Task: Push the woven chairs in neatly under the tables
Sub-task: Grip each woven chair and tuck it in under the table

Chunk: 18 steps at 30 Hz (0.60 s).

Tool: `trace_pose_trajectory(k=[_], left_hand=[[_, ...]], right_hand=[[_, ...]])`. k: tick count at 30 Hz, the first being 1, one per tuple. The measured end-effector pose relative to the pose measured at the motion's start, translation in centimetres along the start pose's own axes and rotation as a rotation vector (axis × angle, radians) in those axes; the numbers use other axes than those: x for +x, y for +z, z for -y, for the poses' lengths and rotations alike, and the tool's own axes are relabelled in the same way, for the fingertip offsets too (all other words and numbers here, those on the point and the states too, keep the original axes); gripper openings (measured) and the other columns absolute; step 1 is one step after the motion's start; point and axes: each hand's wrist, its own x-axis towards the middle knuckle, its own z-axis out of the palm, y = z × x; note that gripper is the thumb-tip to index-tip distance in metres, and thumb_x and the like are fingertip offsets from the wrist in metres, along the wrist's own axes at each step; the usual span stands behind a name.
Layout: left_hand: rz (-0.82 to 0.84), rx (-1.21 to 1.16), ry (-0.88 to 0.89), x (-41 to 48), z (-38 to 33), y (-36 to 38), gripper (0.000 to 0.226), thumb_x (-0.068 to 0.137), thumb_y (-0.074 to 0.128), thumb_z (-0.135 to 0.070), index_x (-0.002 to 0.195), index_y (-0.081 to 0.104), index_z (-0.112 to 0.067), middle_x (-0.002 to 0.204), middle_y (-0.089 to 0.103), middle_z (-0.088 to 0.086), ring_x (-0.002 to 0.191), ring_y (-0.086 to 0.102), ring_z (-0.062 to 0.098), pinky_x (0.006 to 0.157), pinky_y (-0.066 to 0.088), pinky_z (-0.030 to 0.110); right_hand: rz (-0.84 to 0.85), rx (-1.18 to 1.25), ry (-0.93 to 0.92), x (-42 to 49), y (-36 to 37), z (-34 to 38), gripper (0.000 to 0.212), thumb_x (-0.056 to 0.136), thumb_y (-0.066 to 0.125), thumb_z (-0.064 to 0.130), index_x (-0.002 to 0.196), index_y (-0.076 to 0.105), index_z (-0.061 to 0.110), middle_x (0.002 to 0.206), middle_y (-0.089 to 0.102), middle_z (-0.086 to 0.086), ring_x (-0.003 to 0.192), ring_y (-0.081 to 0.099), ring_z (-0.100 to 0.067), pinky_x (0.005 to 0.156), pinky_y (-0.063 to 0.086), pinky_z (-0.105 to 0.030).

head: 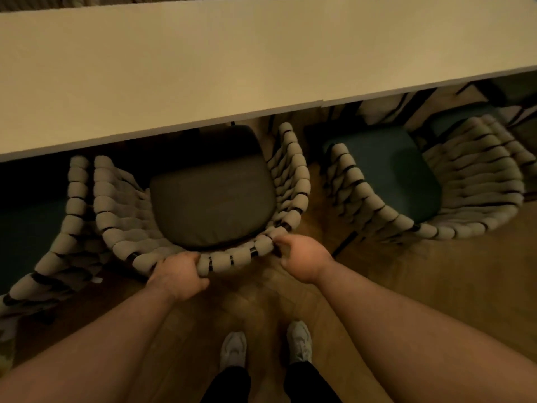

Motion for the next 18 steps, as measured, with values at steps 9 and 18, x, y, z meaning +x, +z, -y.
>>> trace_pose_trajectory(k=[9,18], left_hand=[[0.013,-0.248,0.187,-3.1,-12.3,-3.6,0.057,0.095,0.076,-0.038,0.148,0.056,-0.029,0.139,0.066,-0.003,0.118,0.063,0.015,0.106,0.054,0.039],[0.037,-0.326,0.247,-3.8,-31.9,-1.0,0.058,0.1,0.07,-0.046,0.152,0.052,-0.03,0.132,0.064,-0.004,0.106,0.066,0.016,0.091,0.051,0.028]], right_hand=[[-0.227,0.36,0.349,-8.5,-4.4,-8.7,0.056,0.1,0.072,0.028,0.153,0.056,0.028,0.139,0.068,0.0,0.105,0.067,-0.012,0.091,0.056,-0.028],[-0.394,0.53,0.477,-14.6,-9.3,-25.5,0.049,0.103,0.073,0.026,0.149,0.06,0.023,0.14,0.068,-0.004,0.107,0.065,-0.016,0.082,0.054,-0.028]])
